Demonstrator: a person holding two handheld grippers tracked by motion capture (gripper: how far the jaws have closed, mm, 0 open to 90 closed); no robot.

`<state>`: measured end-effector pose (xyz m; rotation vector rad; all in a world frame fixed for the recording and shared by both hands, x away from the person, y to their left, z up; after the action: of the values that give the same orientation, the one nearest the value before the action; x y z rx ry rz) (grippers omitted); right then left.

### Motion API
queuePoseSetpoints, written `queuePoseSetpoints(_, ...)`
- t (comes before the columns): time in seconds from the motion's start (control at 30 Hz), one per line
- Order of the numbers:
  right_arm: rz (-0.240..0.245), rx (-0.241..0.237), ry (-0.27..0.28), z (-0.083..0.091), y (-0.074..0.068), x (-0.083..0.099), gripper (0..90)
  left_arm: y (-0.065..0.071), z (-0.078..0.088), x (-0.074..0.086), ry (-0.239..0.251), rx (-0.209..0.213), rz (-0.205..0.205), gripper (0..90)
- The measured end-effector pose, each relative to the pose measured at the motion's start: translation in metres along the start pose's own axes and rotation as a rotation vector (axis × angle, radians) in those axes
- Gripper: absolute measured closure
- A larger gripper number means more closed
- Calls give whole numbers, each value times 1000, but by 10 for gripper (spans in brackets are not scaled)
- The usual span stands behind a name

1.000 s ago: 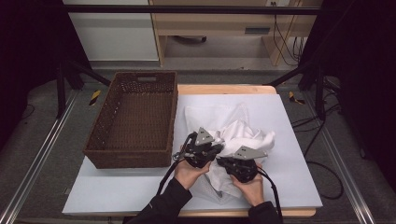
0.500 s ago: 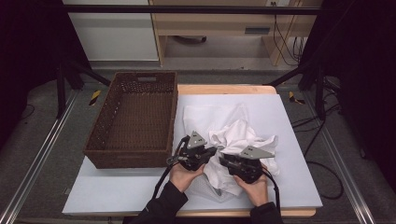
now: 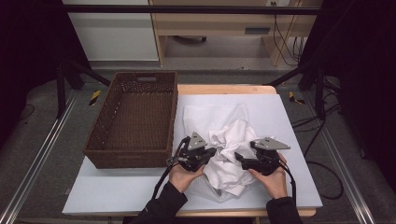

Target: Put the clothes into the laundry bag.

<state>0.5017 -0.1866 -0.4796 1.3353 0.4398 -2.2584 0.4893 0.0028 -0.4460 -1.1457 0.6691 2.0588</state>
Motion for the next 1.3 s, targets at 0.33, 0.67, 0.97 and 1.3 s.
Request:
queuePoseSetpoints(0.33, -3, -102, -8, 20, -12, 5, 895, -2, -3, -2, -5, -4, 16, 892)
queuePoseSetpoints(0.67, 33, -238, 28, 7, -66, 2, 893, 4, 0, -11, 6, -7, 0, 892)
queuePoseSetpoints(0.97, 27, -114, -71, -55, -71, 8, 886, 7, 1, -4, -8, -16, -36, 892)
queuePoseSetpoints(1.3, -32, -232, 6, -12, -63, 2, 692, -3, 3, 12, -16, -13, -6, 892)
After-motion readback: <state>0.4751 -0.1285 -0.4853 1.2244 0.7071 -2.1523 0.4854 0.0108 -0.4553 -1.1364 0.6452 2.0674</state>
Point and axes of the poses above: each handheld gripper's, and its own axes: z roughly backward along the jaws, x roughly out of its underside, y roughly to its right, the point moved 6 cm from there along -z, roughly forward along the jaws, and after that the axes turned 3 degrees about y, right-handed, at the moved point
